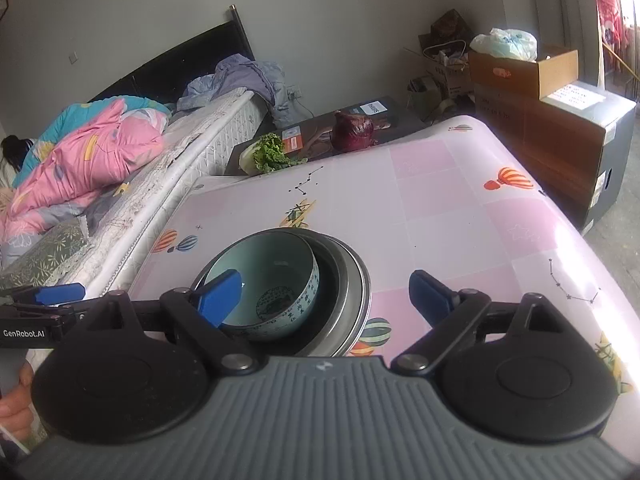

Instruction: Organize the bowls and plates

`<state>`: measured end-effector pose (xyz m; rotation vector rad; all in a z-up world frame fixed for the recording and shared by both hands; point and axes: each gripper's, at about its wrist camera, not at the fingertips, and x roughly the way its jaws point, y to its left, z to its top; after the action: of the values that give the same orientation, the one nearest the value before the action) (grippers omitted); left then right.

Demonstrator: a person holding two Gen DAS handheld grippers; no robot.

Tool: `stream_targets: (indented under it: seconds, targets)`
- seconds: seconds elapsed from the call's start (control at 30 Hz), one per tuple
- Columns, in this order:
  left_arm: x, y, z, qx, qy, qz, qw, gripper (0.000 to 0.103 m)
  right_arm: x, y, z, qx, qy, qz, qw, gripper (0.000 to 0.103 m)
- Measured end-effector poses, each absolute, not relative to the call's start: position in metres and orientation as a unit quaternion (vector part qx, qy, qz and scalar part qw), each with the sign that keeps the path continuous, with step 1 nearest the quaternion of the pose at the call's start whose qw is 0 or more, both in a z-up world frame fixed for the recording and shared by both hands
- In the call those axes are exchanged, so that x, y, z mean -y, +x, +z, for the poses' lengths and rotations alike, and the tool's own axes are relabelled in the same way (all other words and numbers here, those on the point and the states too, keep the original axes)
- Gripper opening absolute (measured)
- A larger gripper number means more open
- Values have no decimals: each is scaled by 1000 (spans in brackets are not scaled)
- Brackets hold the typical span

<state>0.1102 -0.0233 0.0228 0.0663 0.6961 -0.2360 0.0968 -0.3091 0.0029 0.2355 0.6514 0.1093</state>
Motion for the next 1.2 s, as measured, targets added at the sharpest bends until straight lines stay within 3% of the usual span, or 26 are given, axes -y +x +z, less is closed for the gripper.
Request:
stream_targets:
  seconds: [0.03, 0.53, 1.2]
  targets:
    - [24, 104, 25, -338, 43, -111, 934, 103, 303, 86, 8, -313, 93, 50, 944, 102]
    - [39, 65, 15, -352, 116, -78, 926, 103, 248, 7, 11, -307, -34, -28, 951, 102]
    - [25, 97, 6, -408, 23, -60, 911, 103, 256, 47, -2, -376, 53, -38, 924, 102]
